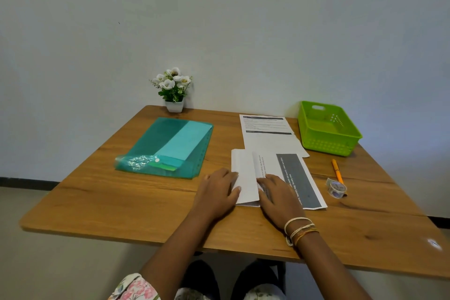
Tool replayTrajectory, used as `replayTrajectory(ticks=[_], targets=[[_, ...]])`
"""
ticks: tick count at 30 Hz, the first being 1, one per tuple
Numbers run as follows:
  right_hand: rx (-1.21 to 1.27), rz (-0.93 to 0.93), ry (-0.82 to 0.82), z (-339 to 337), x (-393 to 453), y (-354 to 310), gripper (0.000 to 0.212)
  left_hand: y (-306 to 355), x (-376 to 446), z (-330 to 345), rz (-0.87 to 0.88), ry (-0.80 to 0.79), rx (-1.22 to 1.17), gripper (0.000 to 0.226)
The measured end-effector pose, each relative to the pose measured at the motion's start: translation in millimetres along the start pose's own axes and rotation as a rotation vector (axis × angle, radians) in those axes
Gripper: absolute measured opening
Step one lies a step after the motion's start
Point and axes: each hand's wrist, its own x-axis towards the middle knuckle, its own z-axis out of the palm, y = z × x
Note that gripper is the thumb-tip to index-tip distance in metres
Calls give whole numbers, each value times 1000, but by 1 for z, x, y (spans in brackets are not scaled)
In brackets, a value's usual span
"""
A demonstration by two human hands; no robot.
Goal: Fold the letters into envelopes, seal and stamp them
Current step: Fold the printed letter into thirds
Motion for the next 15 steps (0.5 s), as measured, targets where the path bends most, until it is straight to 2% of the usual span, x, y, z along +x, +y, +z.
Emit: replayTrajectory(ticks=[6,9,12,15], targets=[[217,40,105,-3,-5,-7,37,17,-5,3,-53,-12,68,42],[167,-41,48,-1,-8,-9,36,31,-7,9,-145,-48,39,43],[133,-67,16,0,-7,-7,34,42,2,9,-267,-109,-60,39],[134,-49,11,-1,-7,-8,35,50,14,-1,-423,-184,-258,45]])
